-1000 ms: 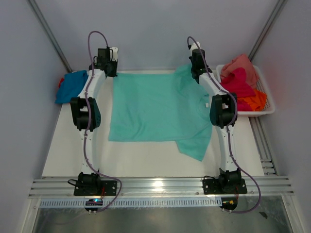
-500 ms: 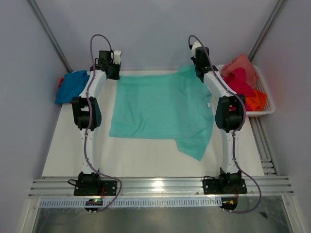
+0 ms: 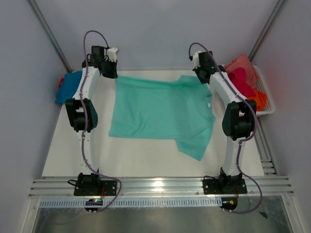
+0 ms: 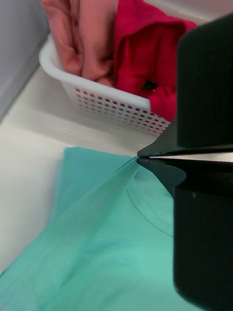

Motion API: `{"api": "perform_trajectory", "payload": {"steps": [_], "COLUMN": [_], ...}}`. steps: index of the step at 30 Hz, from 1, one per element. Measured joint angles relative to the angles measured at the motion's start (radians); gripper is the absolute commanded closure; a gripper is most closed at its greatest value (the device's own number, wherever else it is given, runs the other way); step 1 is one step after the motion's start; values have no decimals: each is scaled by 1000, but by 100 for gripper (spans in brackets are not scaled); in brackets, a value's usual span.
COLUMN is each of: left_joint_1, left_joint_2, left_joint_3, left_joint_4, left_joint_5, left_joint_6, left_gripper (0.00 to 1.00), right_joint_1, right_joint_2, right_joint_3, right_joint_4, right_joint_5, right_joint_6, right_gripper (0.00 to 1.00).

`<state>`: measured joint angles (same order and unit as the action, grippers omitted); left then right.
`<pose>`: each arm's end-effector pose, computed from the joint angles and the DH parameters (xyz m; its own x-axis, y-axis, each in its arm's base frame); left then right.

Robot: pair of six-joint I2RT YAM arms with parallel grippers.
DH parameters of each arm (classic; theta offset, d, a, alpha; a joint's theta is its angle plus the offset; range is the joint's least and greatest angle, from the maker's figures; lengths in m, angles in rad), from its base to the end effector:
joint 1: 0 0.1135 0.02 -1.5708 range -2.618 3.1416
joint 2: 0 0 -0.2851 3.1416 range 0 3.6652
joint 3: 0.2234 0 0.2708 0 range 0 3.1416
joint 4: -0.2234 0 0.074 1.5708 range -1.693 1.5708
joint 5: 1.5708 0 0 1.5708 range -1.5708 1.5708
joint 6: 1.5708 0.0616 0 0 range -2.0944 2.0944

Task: Fold and stack the t-shirts
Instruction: Fold the tshirt

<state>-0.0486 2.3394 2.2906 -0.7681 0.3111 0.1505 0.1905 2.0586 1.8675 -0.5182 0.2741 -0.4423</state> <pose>0.5741 -0.0468 0.2688 -0.6816 0.1761 -0.7102 0.3618 0.9247 -0.1180 0.5191 0.0831 0.2873 -0.5863 -0.5327 -0.6103 -0.2562 0.8367 -0.4841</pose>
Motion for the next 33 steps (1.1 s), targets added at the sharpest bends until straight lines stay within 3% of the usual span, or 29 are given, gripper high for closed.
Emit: {"api": "perform_trajectory", "payload": {"steps": [5,16,33], "left_joint_1": [19,23,-13], "left_joint_2": [-27,-39,-16], "left_joint_3": [17,17,-72], "left_joint_4": [-63,-310,-475], "left_joint_5": [54,156,-51], "left_joint_6": [20,201,472], "left_gripper": [100,100,100], "right_joint_1": [0,0,0], "right_joint_2": [-18,-135,-156], "right_joint_3": [-12,-150,-260], "right_joint_4": [-193,-394,-508], "right_joint_5": [-83,-251,-375], "right_joint_6": [3,-4,-38], "right_gripper": [97,97,97]}}
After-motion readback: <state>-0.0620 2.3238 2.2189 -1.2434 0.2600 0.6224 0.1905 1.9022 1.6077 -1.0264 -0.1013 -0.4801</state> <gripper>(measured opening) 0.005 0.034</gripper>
